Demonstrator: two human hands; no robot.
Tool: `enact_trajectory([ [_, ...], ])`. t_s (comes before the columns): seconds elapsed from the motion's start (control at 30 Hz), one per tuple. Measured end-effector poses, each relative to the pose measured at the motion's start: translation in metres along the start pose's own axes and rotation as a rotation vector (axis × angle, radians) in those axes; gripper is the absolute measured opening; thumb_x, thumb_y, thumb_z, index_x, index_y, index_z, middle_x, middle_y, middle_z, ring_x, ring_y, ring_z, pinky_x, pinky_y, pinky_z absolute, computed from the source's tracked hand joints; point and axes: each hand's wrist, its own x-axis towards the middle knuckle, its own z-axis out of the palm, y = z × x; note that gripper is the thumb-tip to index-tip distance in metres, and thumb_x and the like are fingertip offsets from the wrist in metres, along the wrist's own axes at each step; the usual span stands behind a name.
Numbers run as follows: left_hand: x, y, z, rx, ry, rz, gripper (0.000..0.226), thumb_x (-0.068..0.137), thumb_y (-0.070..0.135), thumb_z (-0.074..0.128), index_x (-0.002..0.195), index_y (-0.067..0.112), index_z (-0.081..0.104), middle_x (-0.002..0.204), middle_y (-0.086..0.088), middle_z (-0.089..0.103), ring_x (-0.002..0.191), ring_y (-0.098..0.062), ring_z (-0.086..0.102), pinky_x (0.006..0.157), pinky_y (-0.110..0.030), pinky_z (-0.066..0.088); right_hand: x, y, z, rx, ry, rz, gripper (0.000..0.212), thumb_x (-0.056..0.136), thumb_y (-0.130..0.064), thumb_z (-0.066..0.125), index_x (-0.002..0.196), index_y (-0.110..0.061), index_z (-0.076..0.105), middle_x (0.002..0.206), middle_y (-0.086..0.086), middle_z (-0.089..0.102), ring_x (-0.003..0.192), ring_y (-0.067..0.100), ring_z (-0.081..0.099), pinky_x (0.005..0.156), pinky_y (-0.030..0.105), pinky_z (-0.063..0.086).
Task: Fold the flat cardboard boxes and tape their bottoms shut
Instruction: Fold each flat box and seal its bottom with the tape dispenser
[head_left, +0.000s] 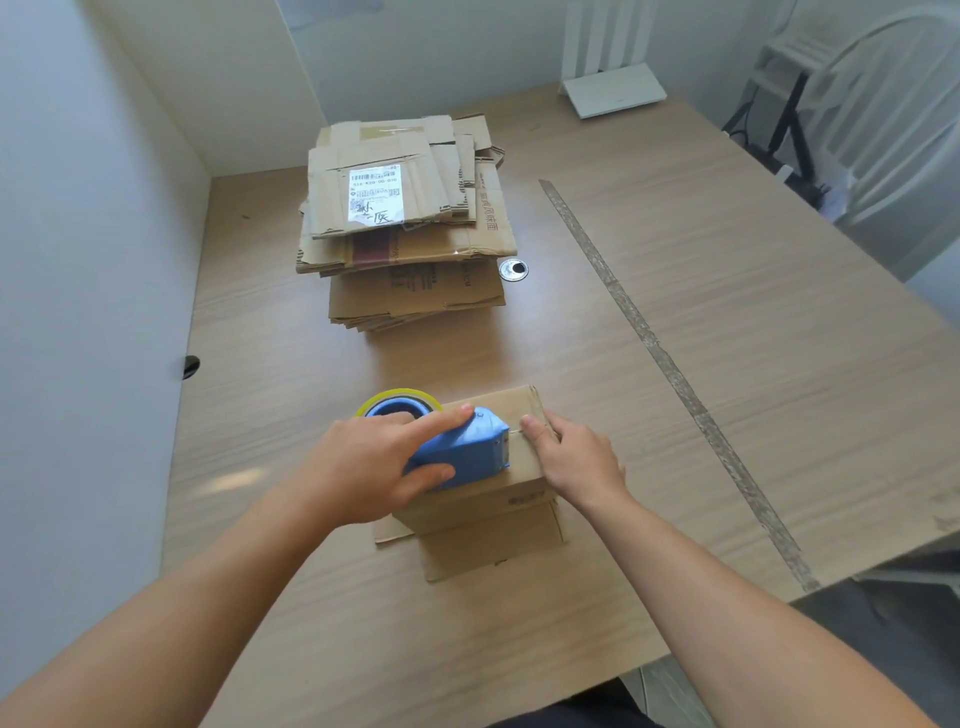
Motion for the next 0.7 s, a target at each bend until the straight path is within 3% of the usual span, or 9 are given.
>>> enact_trajectory([
  [0.13, 0.006, -0.013, -0.023, 0.078, -0.096, -0.002, 0.062, 0.091, 0.067, 0.034, 0.148, 0.059, 0.011, 0.129, 0.013, 0.060, 0.102, -0.020, 0.059, 0.078, -0.033, 0.048, -0.001, -0.003, 0.000, -0.021, 0.007, 0.006, 0.052, 0.094, -0.071, 0.029, 0.132, -0.046, 0.053, 0.129, -0.003, 0.063, 0.123, 0.031, 0.051, 0.102, 0.054, 0.038],
  [0.23, 0.003, -0.028, -0.041, 0.057, -0.203, -0.061, 0.057, 0.095, 0.062, 0.039, 0.147, 0.060, 0.014, 0.107, 0.004, 0.063, 0.093, -0.018, 0.055, 0.076, -0.031, 0.044, -0.003, -0.006, -0.001, -0.023, 0.018, 0.011, 0.049, 0.095, -0.069, 0.029, 0.129, -0.046, 0.055, 0.127, -0.003, 0.063, 0.121, 0.032, 0.052, 0.100, 0.053, 0.039],
  [0.33, 0.000, -0.034, -0.051, -0.086, -0.283, -0.139, 0.055, 0.093, 0.060, 0.046, 0.144, 0.062, 0.023, 0.087, 0.009, 0.052, 0.087, -0.016, 0.051, 0.076, -0.031, 0.042, -0.004, -0.009, 0.000, -0.019, 0.008, 0.018, 0.048, 0.096, -0.069, 0.030, 0.128, -0.046, 0.057, 0.125, -0.003, 0.064, 0.120, 0.032, 0.052, 0.099, 0.053, 0.040],
  [0.47, 0.004, -0.043, -0.055, -0.195, -0.341, -0.157, 0.066, 0.077, 0.071, 0.041, 0.141, 0.058, 0.035, 0.094, 0.015, 0.059, 0.084, -0.007, 0.053, 0.072, -0.026, 0.041, -0.002, -0.009, 0.001, -0.015, 0.007, 0.031, 0.049, 0.092, -0.073, 0.028, 0.119, -0.045, 0.058, 0.116, -0.001, 0.067, 0.115, 0.034, 0.054, 0.097, 0.054, 0.044],
  [0.53, -0.002, -0.056, -0.058, -0.253, -0.380, -0.187, 0.070, 0.068, 0.074, 0.038, 0.136, 0.058, 0.042, 0.100, 0.015, 0.064, 0.091, -0.006, 0.057, 0.078, -0.027, 0.046, -0.002, -0.007, 0.002, 0.004, 0.012, 0.032, 0.055, 0.085, -0.077, 0.024, 0.116, -0.047, 0.058, 0.113, 0.000, 0.068, 0.113, 0.034, 0.055, 0.095, 0.053, 0.046],
  [0.7, -0.030, -0.086, -0.066, -0.453, -0.463, -0.286, 0.034, 0.074, 0.061, 0.052, 0.108, 0.059, 0.060, 0.099, 0.023, 0.069, 0.090, 0.003, 0.063, 0.089, -0.033, 0.051, -0.001, -0.010, 0.004, 0.002, 0.027, 0.018, 0.068, 0.073, -0.084, 0.016, 0.112, -0.047, 0.059, 0.108, 0.001, 0.069, 0.109, 0.035, 0.057, 0.090, 0.050, 0.049],
])
